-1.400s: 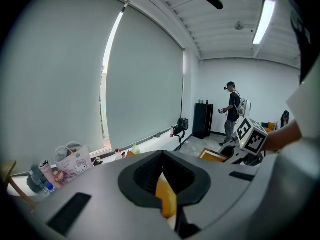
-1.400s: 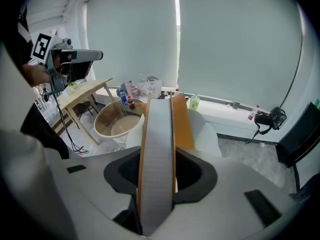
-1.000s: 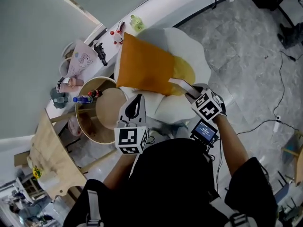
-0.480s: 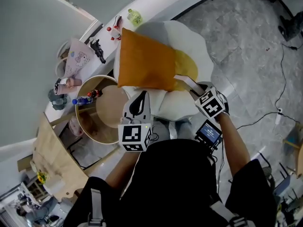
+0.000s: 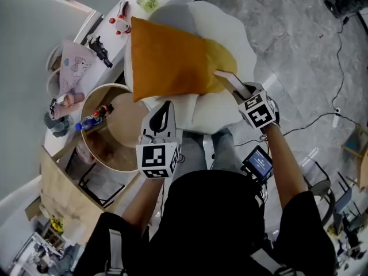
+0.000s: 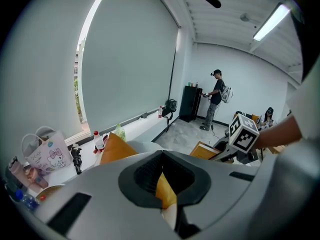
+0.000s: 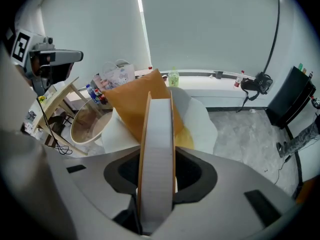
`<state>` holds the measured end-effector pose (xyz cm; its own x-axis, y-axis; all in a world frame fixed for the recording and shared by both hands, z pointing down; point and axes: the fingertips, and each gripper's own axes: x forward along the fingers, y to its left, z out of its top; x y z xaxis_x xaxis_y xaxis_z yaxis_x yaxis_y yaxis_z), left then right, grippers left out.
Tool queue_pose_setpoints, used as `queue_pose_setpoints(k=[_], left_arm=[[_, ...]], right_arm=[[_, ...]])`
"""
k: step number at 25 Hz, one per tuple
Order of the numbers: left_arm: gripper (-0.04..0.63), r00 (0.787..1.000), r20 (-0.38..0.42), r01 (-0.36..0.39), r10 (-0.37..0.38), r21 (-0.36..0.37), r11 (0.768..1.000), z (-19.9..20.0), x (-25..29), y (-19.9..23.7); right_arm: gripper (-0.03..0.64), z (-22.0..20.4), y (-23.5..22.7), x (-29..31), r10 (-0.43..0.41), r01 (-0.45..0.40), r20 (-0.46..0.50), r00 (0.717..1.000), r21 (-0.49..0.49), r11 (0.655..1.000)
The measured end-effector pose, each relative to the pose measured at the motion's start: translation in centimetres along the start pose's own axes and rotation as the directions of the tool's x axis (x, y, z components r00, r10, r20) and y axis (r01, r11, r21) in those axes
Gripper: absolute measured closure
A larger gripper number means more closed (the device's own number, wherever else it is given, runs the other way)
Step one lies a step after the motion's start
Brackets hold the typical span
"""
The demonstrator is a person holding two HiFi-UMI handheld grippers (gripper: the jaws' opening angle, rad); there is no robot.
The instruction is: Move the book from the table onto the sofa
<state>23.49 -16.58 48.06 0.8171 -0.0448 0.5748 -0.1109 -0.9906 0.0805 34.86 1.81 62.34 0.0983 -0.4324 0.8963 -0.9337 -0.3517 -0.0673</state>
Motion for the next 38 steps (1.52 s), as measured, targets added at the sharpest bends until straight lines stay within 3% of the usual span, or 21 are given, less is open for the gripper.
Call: queue_pose_setpoints(k=[13,24,31,38], left_arm=[[0.586,0.997,-0.059,0.04,-0.043,-0.055,0.998,-4.8,3.7,2.6],[0.586,0.996,-0.078,0.04,-0.048,-0.097,0.994,-8.8,5.6,3.9],[0.586,0.993,-0.105,0.038,-0.05,-0.113,0.993,-12.4,7.4,4.0],[0.586,0.991,-0.122,0.036,-0.05,-0.118,0.992,-14.9,8.8,5.4]], right_arm=[[0.468,-2.4,-0.3,6.6,-0.023,0.027,-0.089,0.996,0.05,0.998],[0.468,-4.0,0.3,13.1,-0.014,0.024,-0.099,0.995,0.105,0.994],[0.468,-6.6,-0.1,17.8,-0.019,0.041,-0.119,0.993,0.184,0.982],[0.468,-8.6,-0.8,22.5,-0.076,0.108,-0.128,0.989,0.273,0.956]])
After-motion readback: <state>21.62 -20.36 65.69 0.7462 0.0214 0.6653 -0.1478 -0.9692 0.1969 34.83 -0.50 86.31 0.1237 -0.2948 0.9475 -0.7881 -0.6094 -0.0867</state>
